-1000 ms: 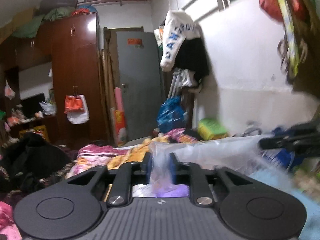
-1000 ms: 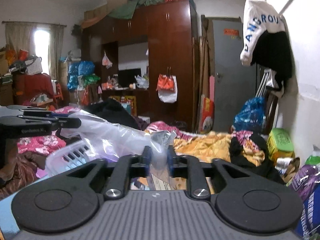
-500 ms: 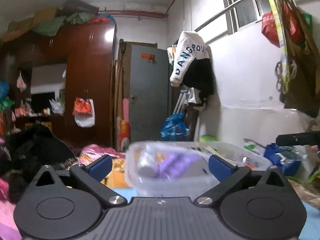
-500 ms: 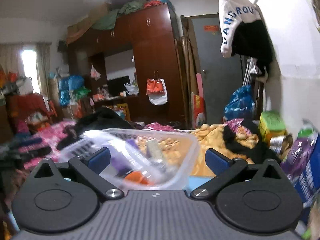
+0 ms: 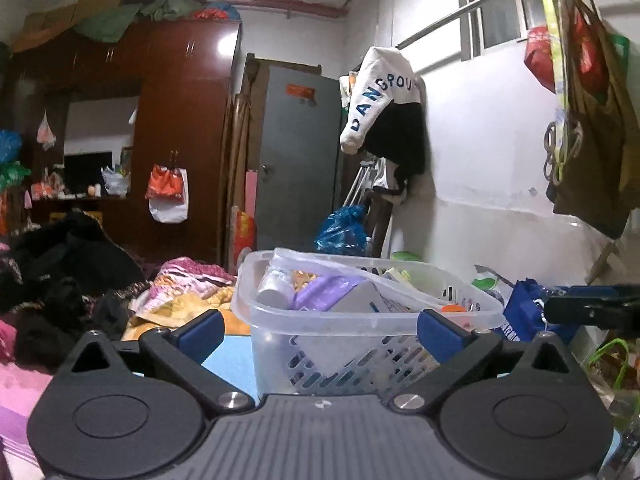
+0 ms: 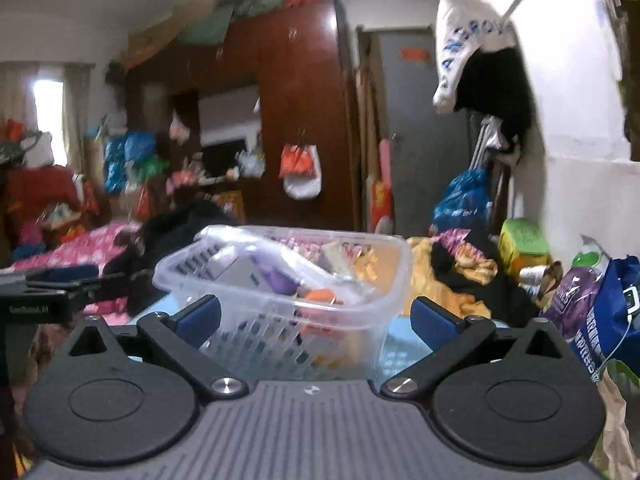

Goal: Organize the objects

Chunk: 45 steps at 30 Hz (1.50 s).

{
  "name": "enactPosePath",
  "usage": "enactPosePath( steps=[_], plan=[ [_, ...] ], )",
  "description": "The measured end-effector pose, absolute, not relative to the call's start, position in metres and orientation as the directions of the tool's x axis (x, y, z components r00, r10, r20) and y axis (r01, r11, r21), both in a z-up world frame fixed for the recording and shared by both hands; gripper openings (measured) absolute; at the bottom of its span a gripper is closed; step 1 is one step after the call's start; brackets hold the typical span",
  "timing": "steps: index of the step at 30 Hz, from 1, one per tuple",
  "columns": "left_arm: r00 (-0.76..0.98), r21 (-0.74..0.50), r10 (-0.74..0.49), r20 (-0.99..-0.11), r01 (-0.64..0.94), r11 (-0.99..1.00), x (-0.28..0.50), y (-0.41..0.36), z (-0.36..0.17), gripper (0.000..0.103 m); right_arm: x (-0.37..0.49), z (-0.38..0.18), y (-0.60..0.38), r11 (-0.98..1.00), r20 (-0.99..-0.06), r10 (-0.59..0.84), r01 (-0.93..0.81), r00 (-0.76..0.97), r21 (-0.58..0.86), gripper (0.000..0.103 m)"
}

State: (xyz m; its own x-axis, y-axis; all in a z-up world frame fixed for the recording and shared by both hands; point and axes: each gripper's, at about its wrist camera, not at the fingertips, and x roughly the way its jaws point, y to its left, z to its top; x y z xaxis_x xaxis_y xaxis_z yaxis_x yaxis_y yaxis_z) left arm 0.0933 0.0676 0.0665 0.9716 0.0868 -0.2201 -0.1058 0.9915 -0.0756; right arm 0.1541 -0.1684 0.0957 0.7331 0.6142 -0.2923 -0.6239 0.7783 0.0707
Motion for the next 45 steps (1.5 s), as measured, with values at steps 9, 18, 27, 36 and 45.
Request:
enactPosePath(
  steps=[9,18,27,36,45],
  plan=[
    [0.958,-0.019,0.099,-0.269,-0.108,0.994,0.059,0.035,0.074,0.103,0.137,0.079,-0.171,0.783,-0.339,0.61,-0.612,0.716,0.115,0.103],
    [0.94,-0.017,0.102,-0.325,-0.113,0.993,0.072,0.023,0.053,0.103,0.141,0.054,-0.165,0.792,-0.375,0.593,-0.601,0.712,0.112,0.103],
    [0.934,-0.001,0.114,-0.337,-0.121,0.993,0.077,0.014,0.049,0.103,0.141,0.05,-0.167,0.796,-0.374,0.587,-0.595,0.718,0.11,0.103],
    [0.935,0.006,0.119,-0.333,-0.124,0.992,0.078,0.007,0.049,0.103,0.144,0.05,-0.171,0.79,-0.375,0.602,-0.596,0.705,0.145,0.103],
    [0.934,0.007,0.115,-0.338,-0.12,0.993,0.084,0.004,0.049,0.103,0.139,0.051,-0.168,0.784,-0.37,0.605,-0.608,0.705,0.123,0.103]
  ],
)
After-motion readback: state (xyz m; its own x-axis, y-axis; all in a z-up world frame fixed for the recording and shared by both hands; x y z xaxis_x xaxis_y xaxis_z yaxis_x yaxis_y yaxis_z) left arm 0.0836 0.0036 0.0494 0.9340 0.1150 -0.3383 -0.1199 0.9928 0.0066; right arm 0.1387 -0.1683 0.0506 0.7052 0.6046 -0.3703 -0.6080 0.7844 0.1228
